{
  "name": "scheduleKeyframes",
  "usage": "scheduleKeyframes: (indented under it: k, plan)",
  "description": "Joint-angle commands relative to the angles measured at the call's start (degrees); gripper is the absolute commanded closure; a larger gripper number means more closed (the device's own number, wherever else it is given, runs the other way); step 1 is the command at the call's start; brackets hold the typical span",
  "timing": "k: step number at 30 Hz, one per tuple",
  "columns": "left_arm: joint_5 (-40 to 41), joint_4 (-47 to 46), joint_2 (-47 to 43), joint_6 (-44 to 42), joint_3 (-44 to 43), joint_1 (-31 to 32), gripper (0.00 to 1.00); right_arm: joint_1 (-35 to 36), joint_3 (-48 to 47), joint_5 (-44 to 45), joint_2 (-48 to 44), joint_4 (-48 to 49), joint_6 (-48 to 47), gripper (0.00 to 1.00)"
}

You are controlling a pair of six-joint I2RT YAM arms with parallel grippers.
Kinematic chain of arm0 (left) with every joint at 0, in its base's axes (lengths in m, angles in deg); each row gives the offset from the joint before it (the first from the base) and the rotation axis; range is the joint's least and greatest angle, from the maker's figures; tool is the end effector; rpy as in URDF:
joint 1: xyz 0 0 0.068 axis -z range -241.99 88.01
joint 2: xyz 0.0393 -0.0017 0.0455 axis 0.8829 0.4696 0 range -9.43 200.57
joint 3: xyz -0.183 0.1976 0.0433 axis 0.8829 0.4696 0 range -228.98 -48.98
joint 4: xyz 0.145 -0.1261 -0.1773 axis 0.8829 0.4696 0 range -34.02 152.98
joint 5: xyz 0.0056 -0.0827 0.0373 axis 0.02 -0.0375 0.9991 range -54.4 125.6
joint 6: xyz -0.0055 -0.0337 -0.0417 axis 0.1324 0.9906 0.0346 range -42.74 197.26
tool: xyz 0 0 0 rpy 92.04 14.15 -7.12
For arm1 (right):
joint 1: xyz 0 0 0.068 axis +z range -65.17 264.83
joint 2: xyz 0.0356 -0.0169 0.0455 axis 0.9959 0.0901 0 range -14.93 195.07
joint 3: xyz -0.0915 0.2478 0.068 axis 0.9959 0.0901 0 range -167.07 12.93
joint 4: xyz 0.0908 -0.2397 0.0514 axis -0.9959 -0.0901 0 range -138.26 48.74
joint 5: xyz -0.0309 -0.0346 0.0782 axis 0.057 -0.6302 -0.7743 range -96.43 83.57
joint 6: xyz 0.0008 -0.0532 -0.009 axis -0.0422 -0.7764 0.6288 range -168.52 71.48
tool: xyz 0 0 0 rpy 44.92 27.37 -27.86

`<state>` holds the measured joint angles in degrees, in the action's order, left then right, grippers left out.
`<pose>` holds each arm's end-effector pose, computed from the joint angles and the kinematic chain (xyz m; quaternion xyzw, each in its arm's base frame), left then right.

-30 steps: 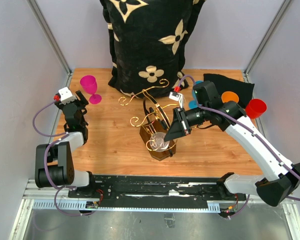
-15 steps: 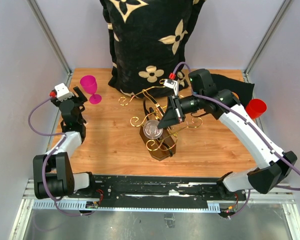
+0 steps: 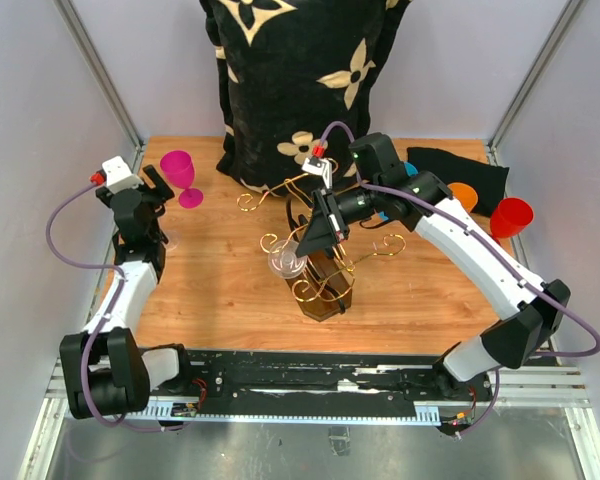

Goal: Take the wine glass off the wine glass rack

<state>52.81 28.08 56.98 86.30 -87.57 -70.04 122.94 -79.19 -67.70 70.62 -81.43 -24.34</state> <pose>0.2629 0.0478 0.2942 -0.2085 0.6752 0.0997 0.7005 0.2261 0.2171 0.4138 -0.3309 0.7235 0.5947 0.1157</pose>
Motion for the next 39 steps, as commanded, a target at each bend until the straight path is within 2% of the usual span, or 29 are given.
scheduleKeyframes:
  k: [1, 6, 11, 16, 18, 20, 23, 28, 30, 32, 35, 39]
  plan:
    - [-0.2, 4.0, -2.3, 0.7, -2.1, 0.1, 0.15, 2.2, -3.5, -2.7, 0.3, 2.7, 0.3, 0.99]
    - [0.6, 8.7, -3.9, 0.4, -4.7, 0.1, 0.14, 5.3, -6.5, -3.9, 2.7, 2.7, 0.1, 0.99]
    - [2.3, 18.4, -5.2, 5.2, -10.0, 0.1, 0.18, 8.6, -12.0, -2.7, 6.6, -2.2, -3.2, 0.99]
    - [1.9, 26.5, -6.5, 8.9, -14.9, 0.1, 0.21, 10.3, -13.5, -2.3, 9.0, -3.8, -4.7, 0.99]
    - [0.2, 29.1, -7.3, 10.6, -16.2, 0.1, 0.25, 11.1, -13.9, -2.5, 9.7, -3.9, -5.2, 0.99]
    - [-3.0, 31.9, -8.2, 12.5, -17.1, 0.1, 0.34, 12.6, -15.3, -2.8, 10.9, -5.3, -7.3, 0.99]
    - [-6.6, 36.2, -9.6, 16.1, -17.3, 0.1, 0.42, 15.7, -20.7, -0.8, 13.5, -12.4, -13.8, 0.99]
    - [-12.3, 44.7, -12.0, 20.5, -17.4, 0.1, 0.43, 21.4, -23.9, 7.4, 14.7, -18.7, -23.8, 0.99]
    - [-17.1, 46.3, -13.6, 22.9, -16.4, 0.1, 0.44, 23.5, -24.6, 11.3, 14.8, -20.1, -27.4, 0.99]
    - [-23.1, 47.2, -15.3, 25.0, -15.0, 0.1, 0.49, 26.2, -24.4, 16.0, 14.6, -20.9, -31.2, 0.99]
    - [-27.7, 49.1, -17.9, 27.9, -13.7, 0.1, 0.51, 30.3, -21.6, 23.7, 13.5, -19.6, -37.3, 0.99]
    - [-33.1, 51.2, -20.9, 30.0, -12.5, 0.1, 0.49, 35.8, -14.9, 38.3, 10.7, -14.5, -45.5, 0.99]
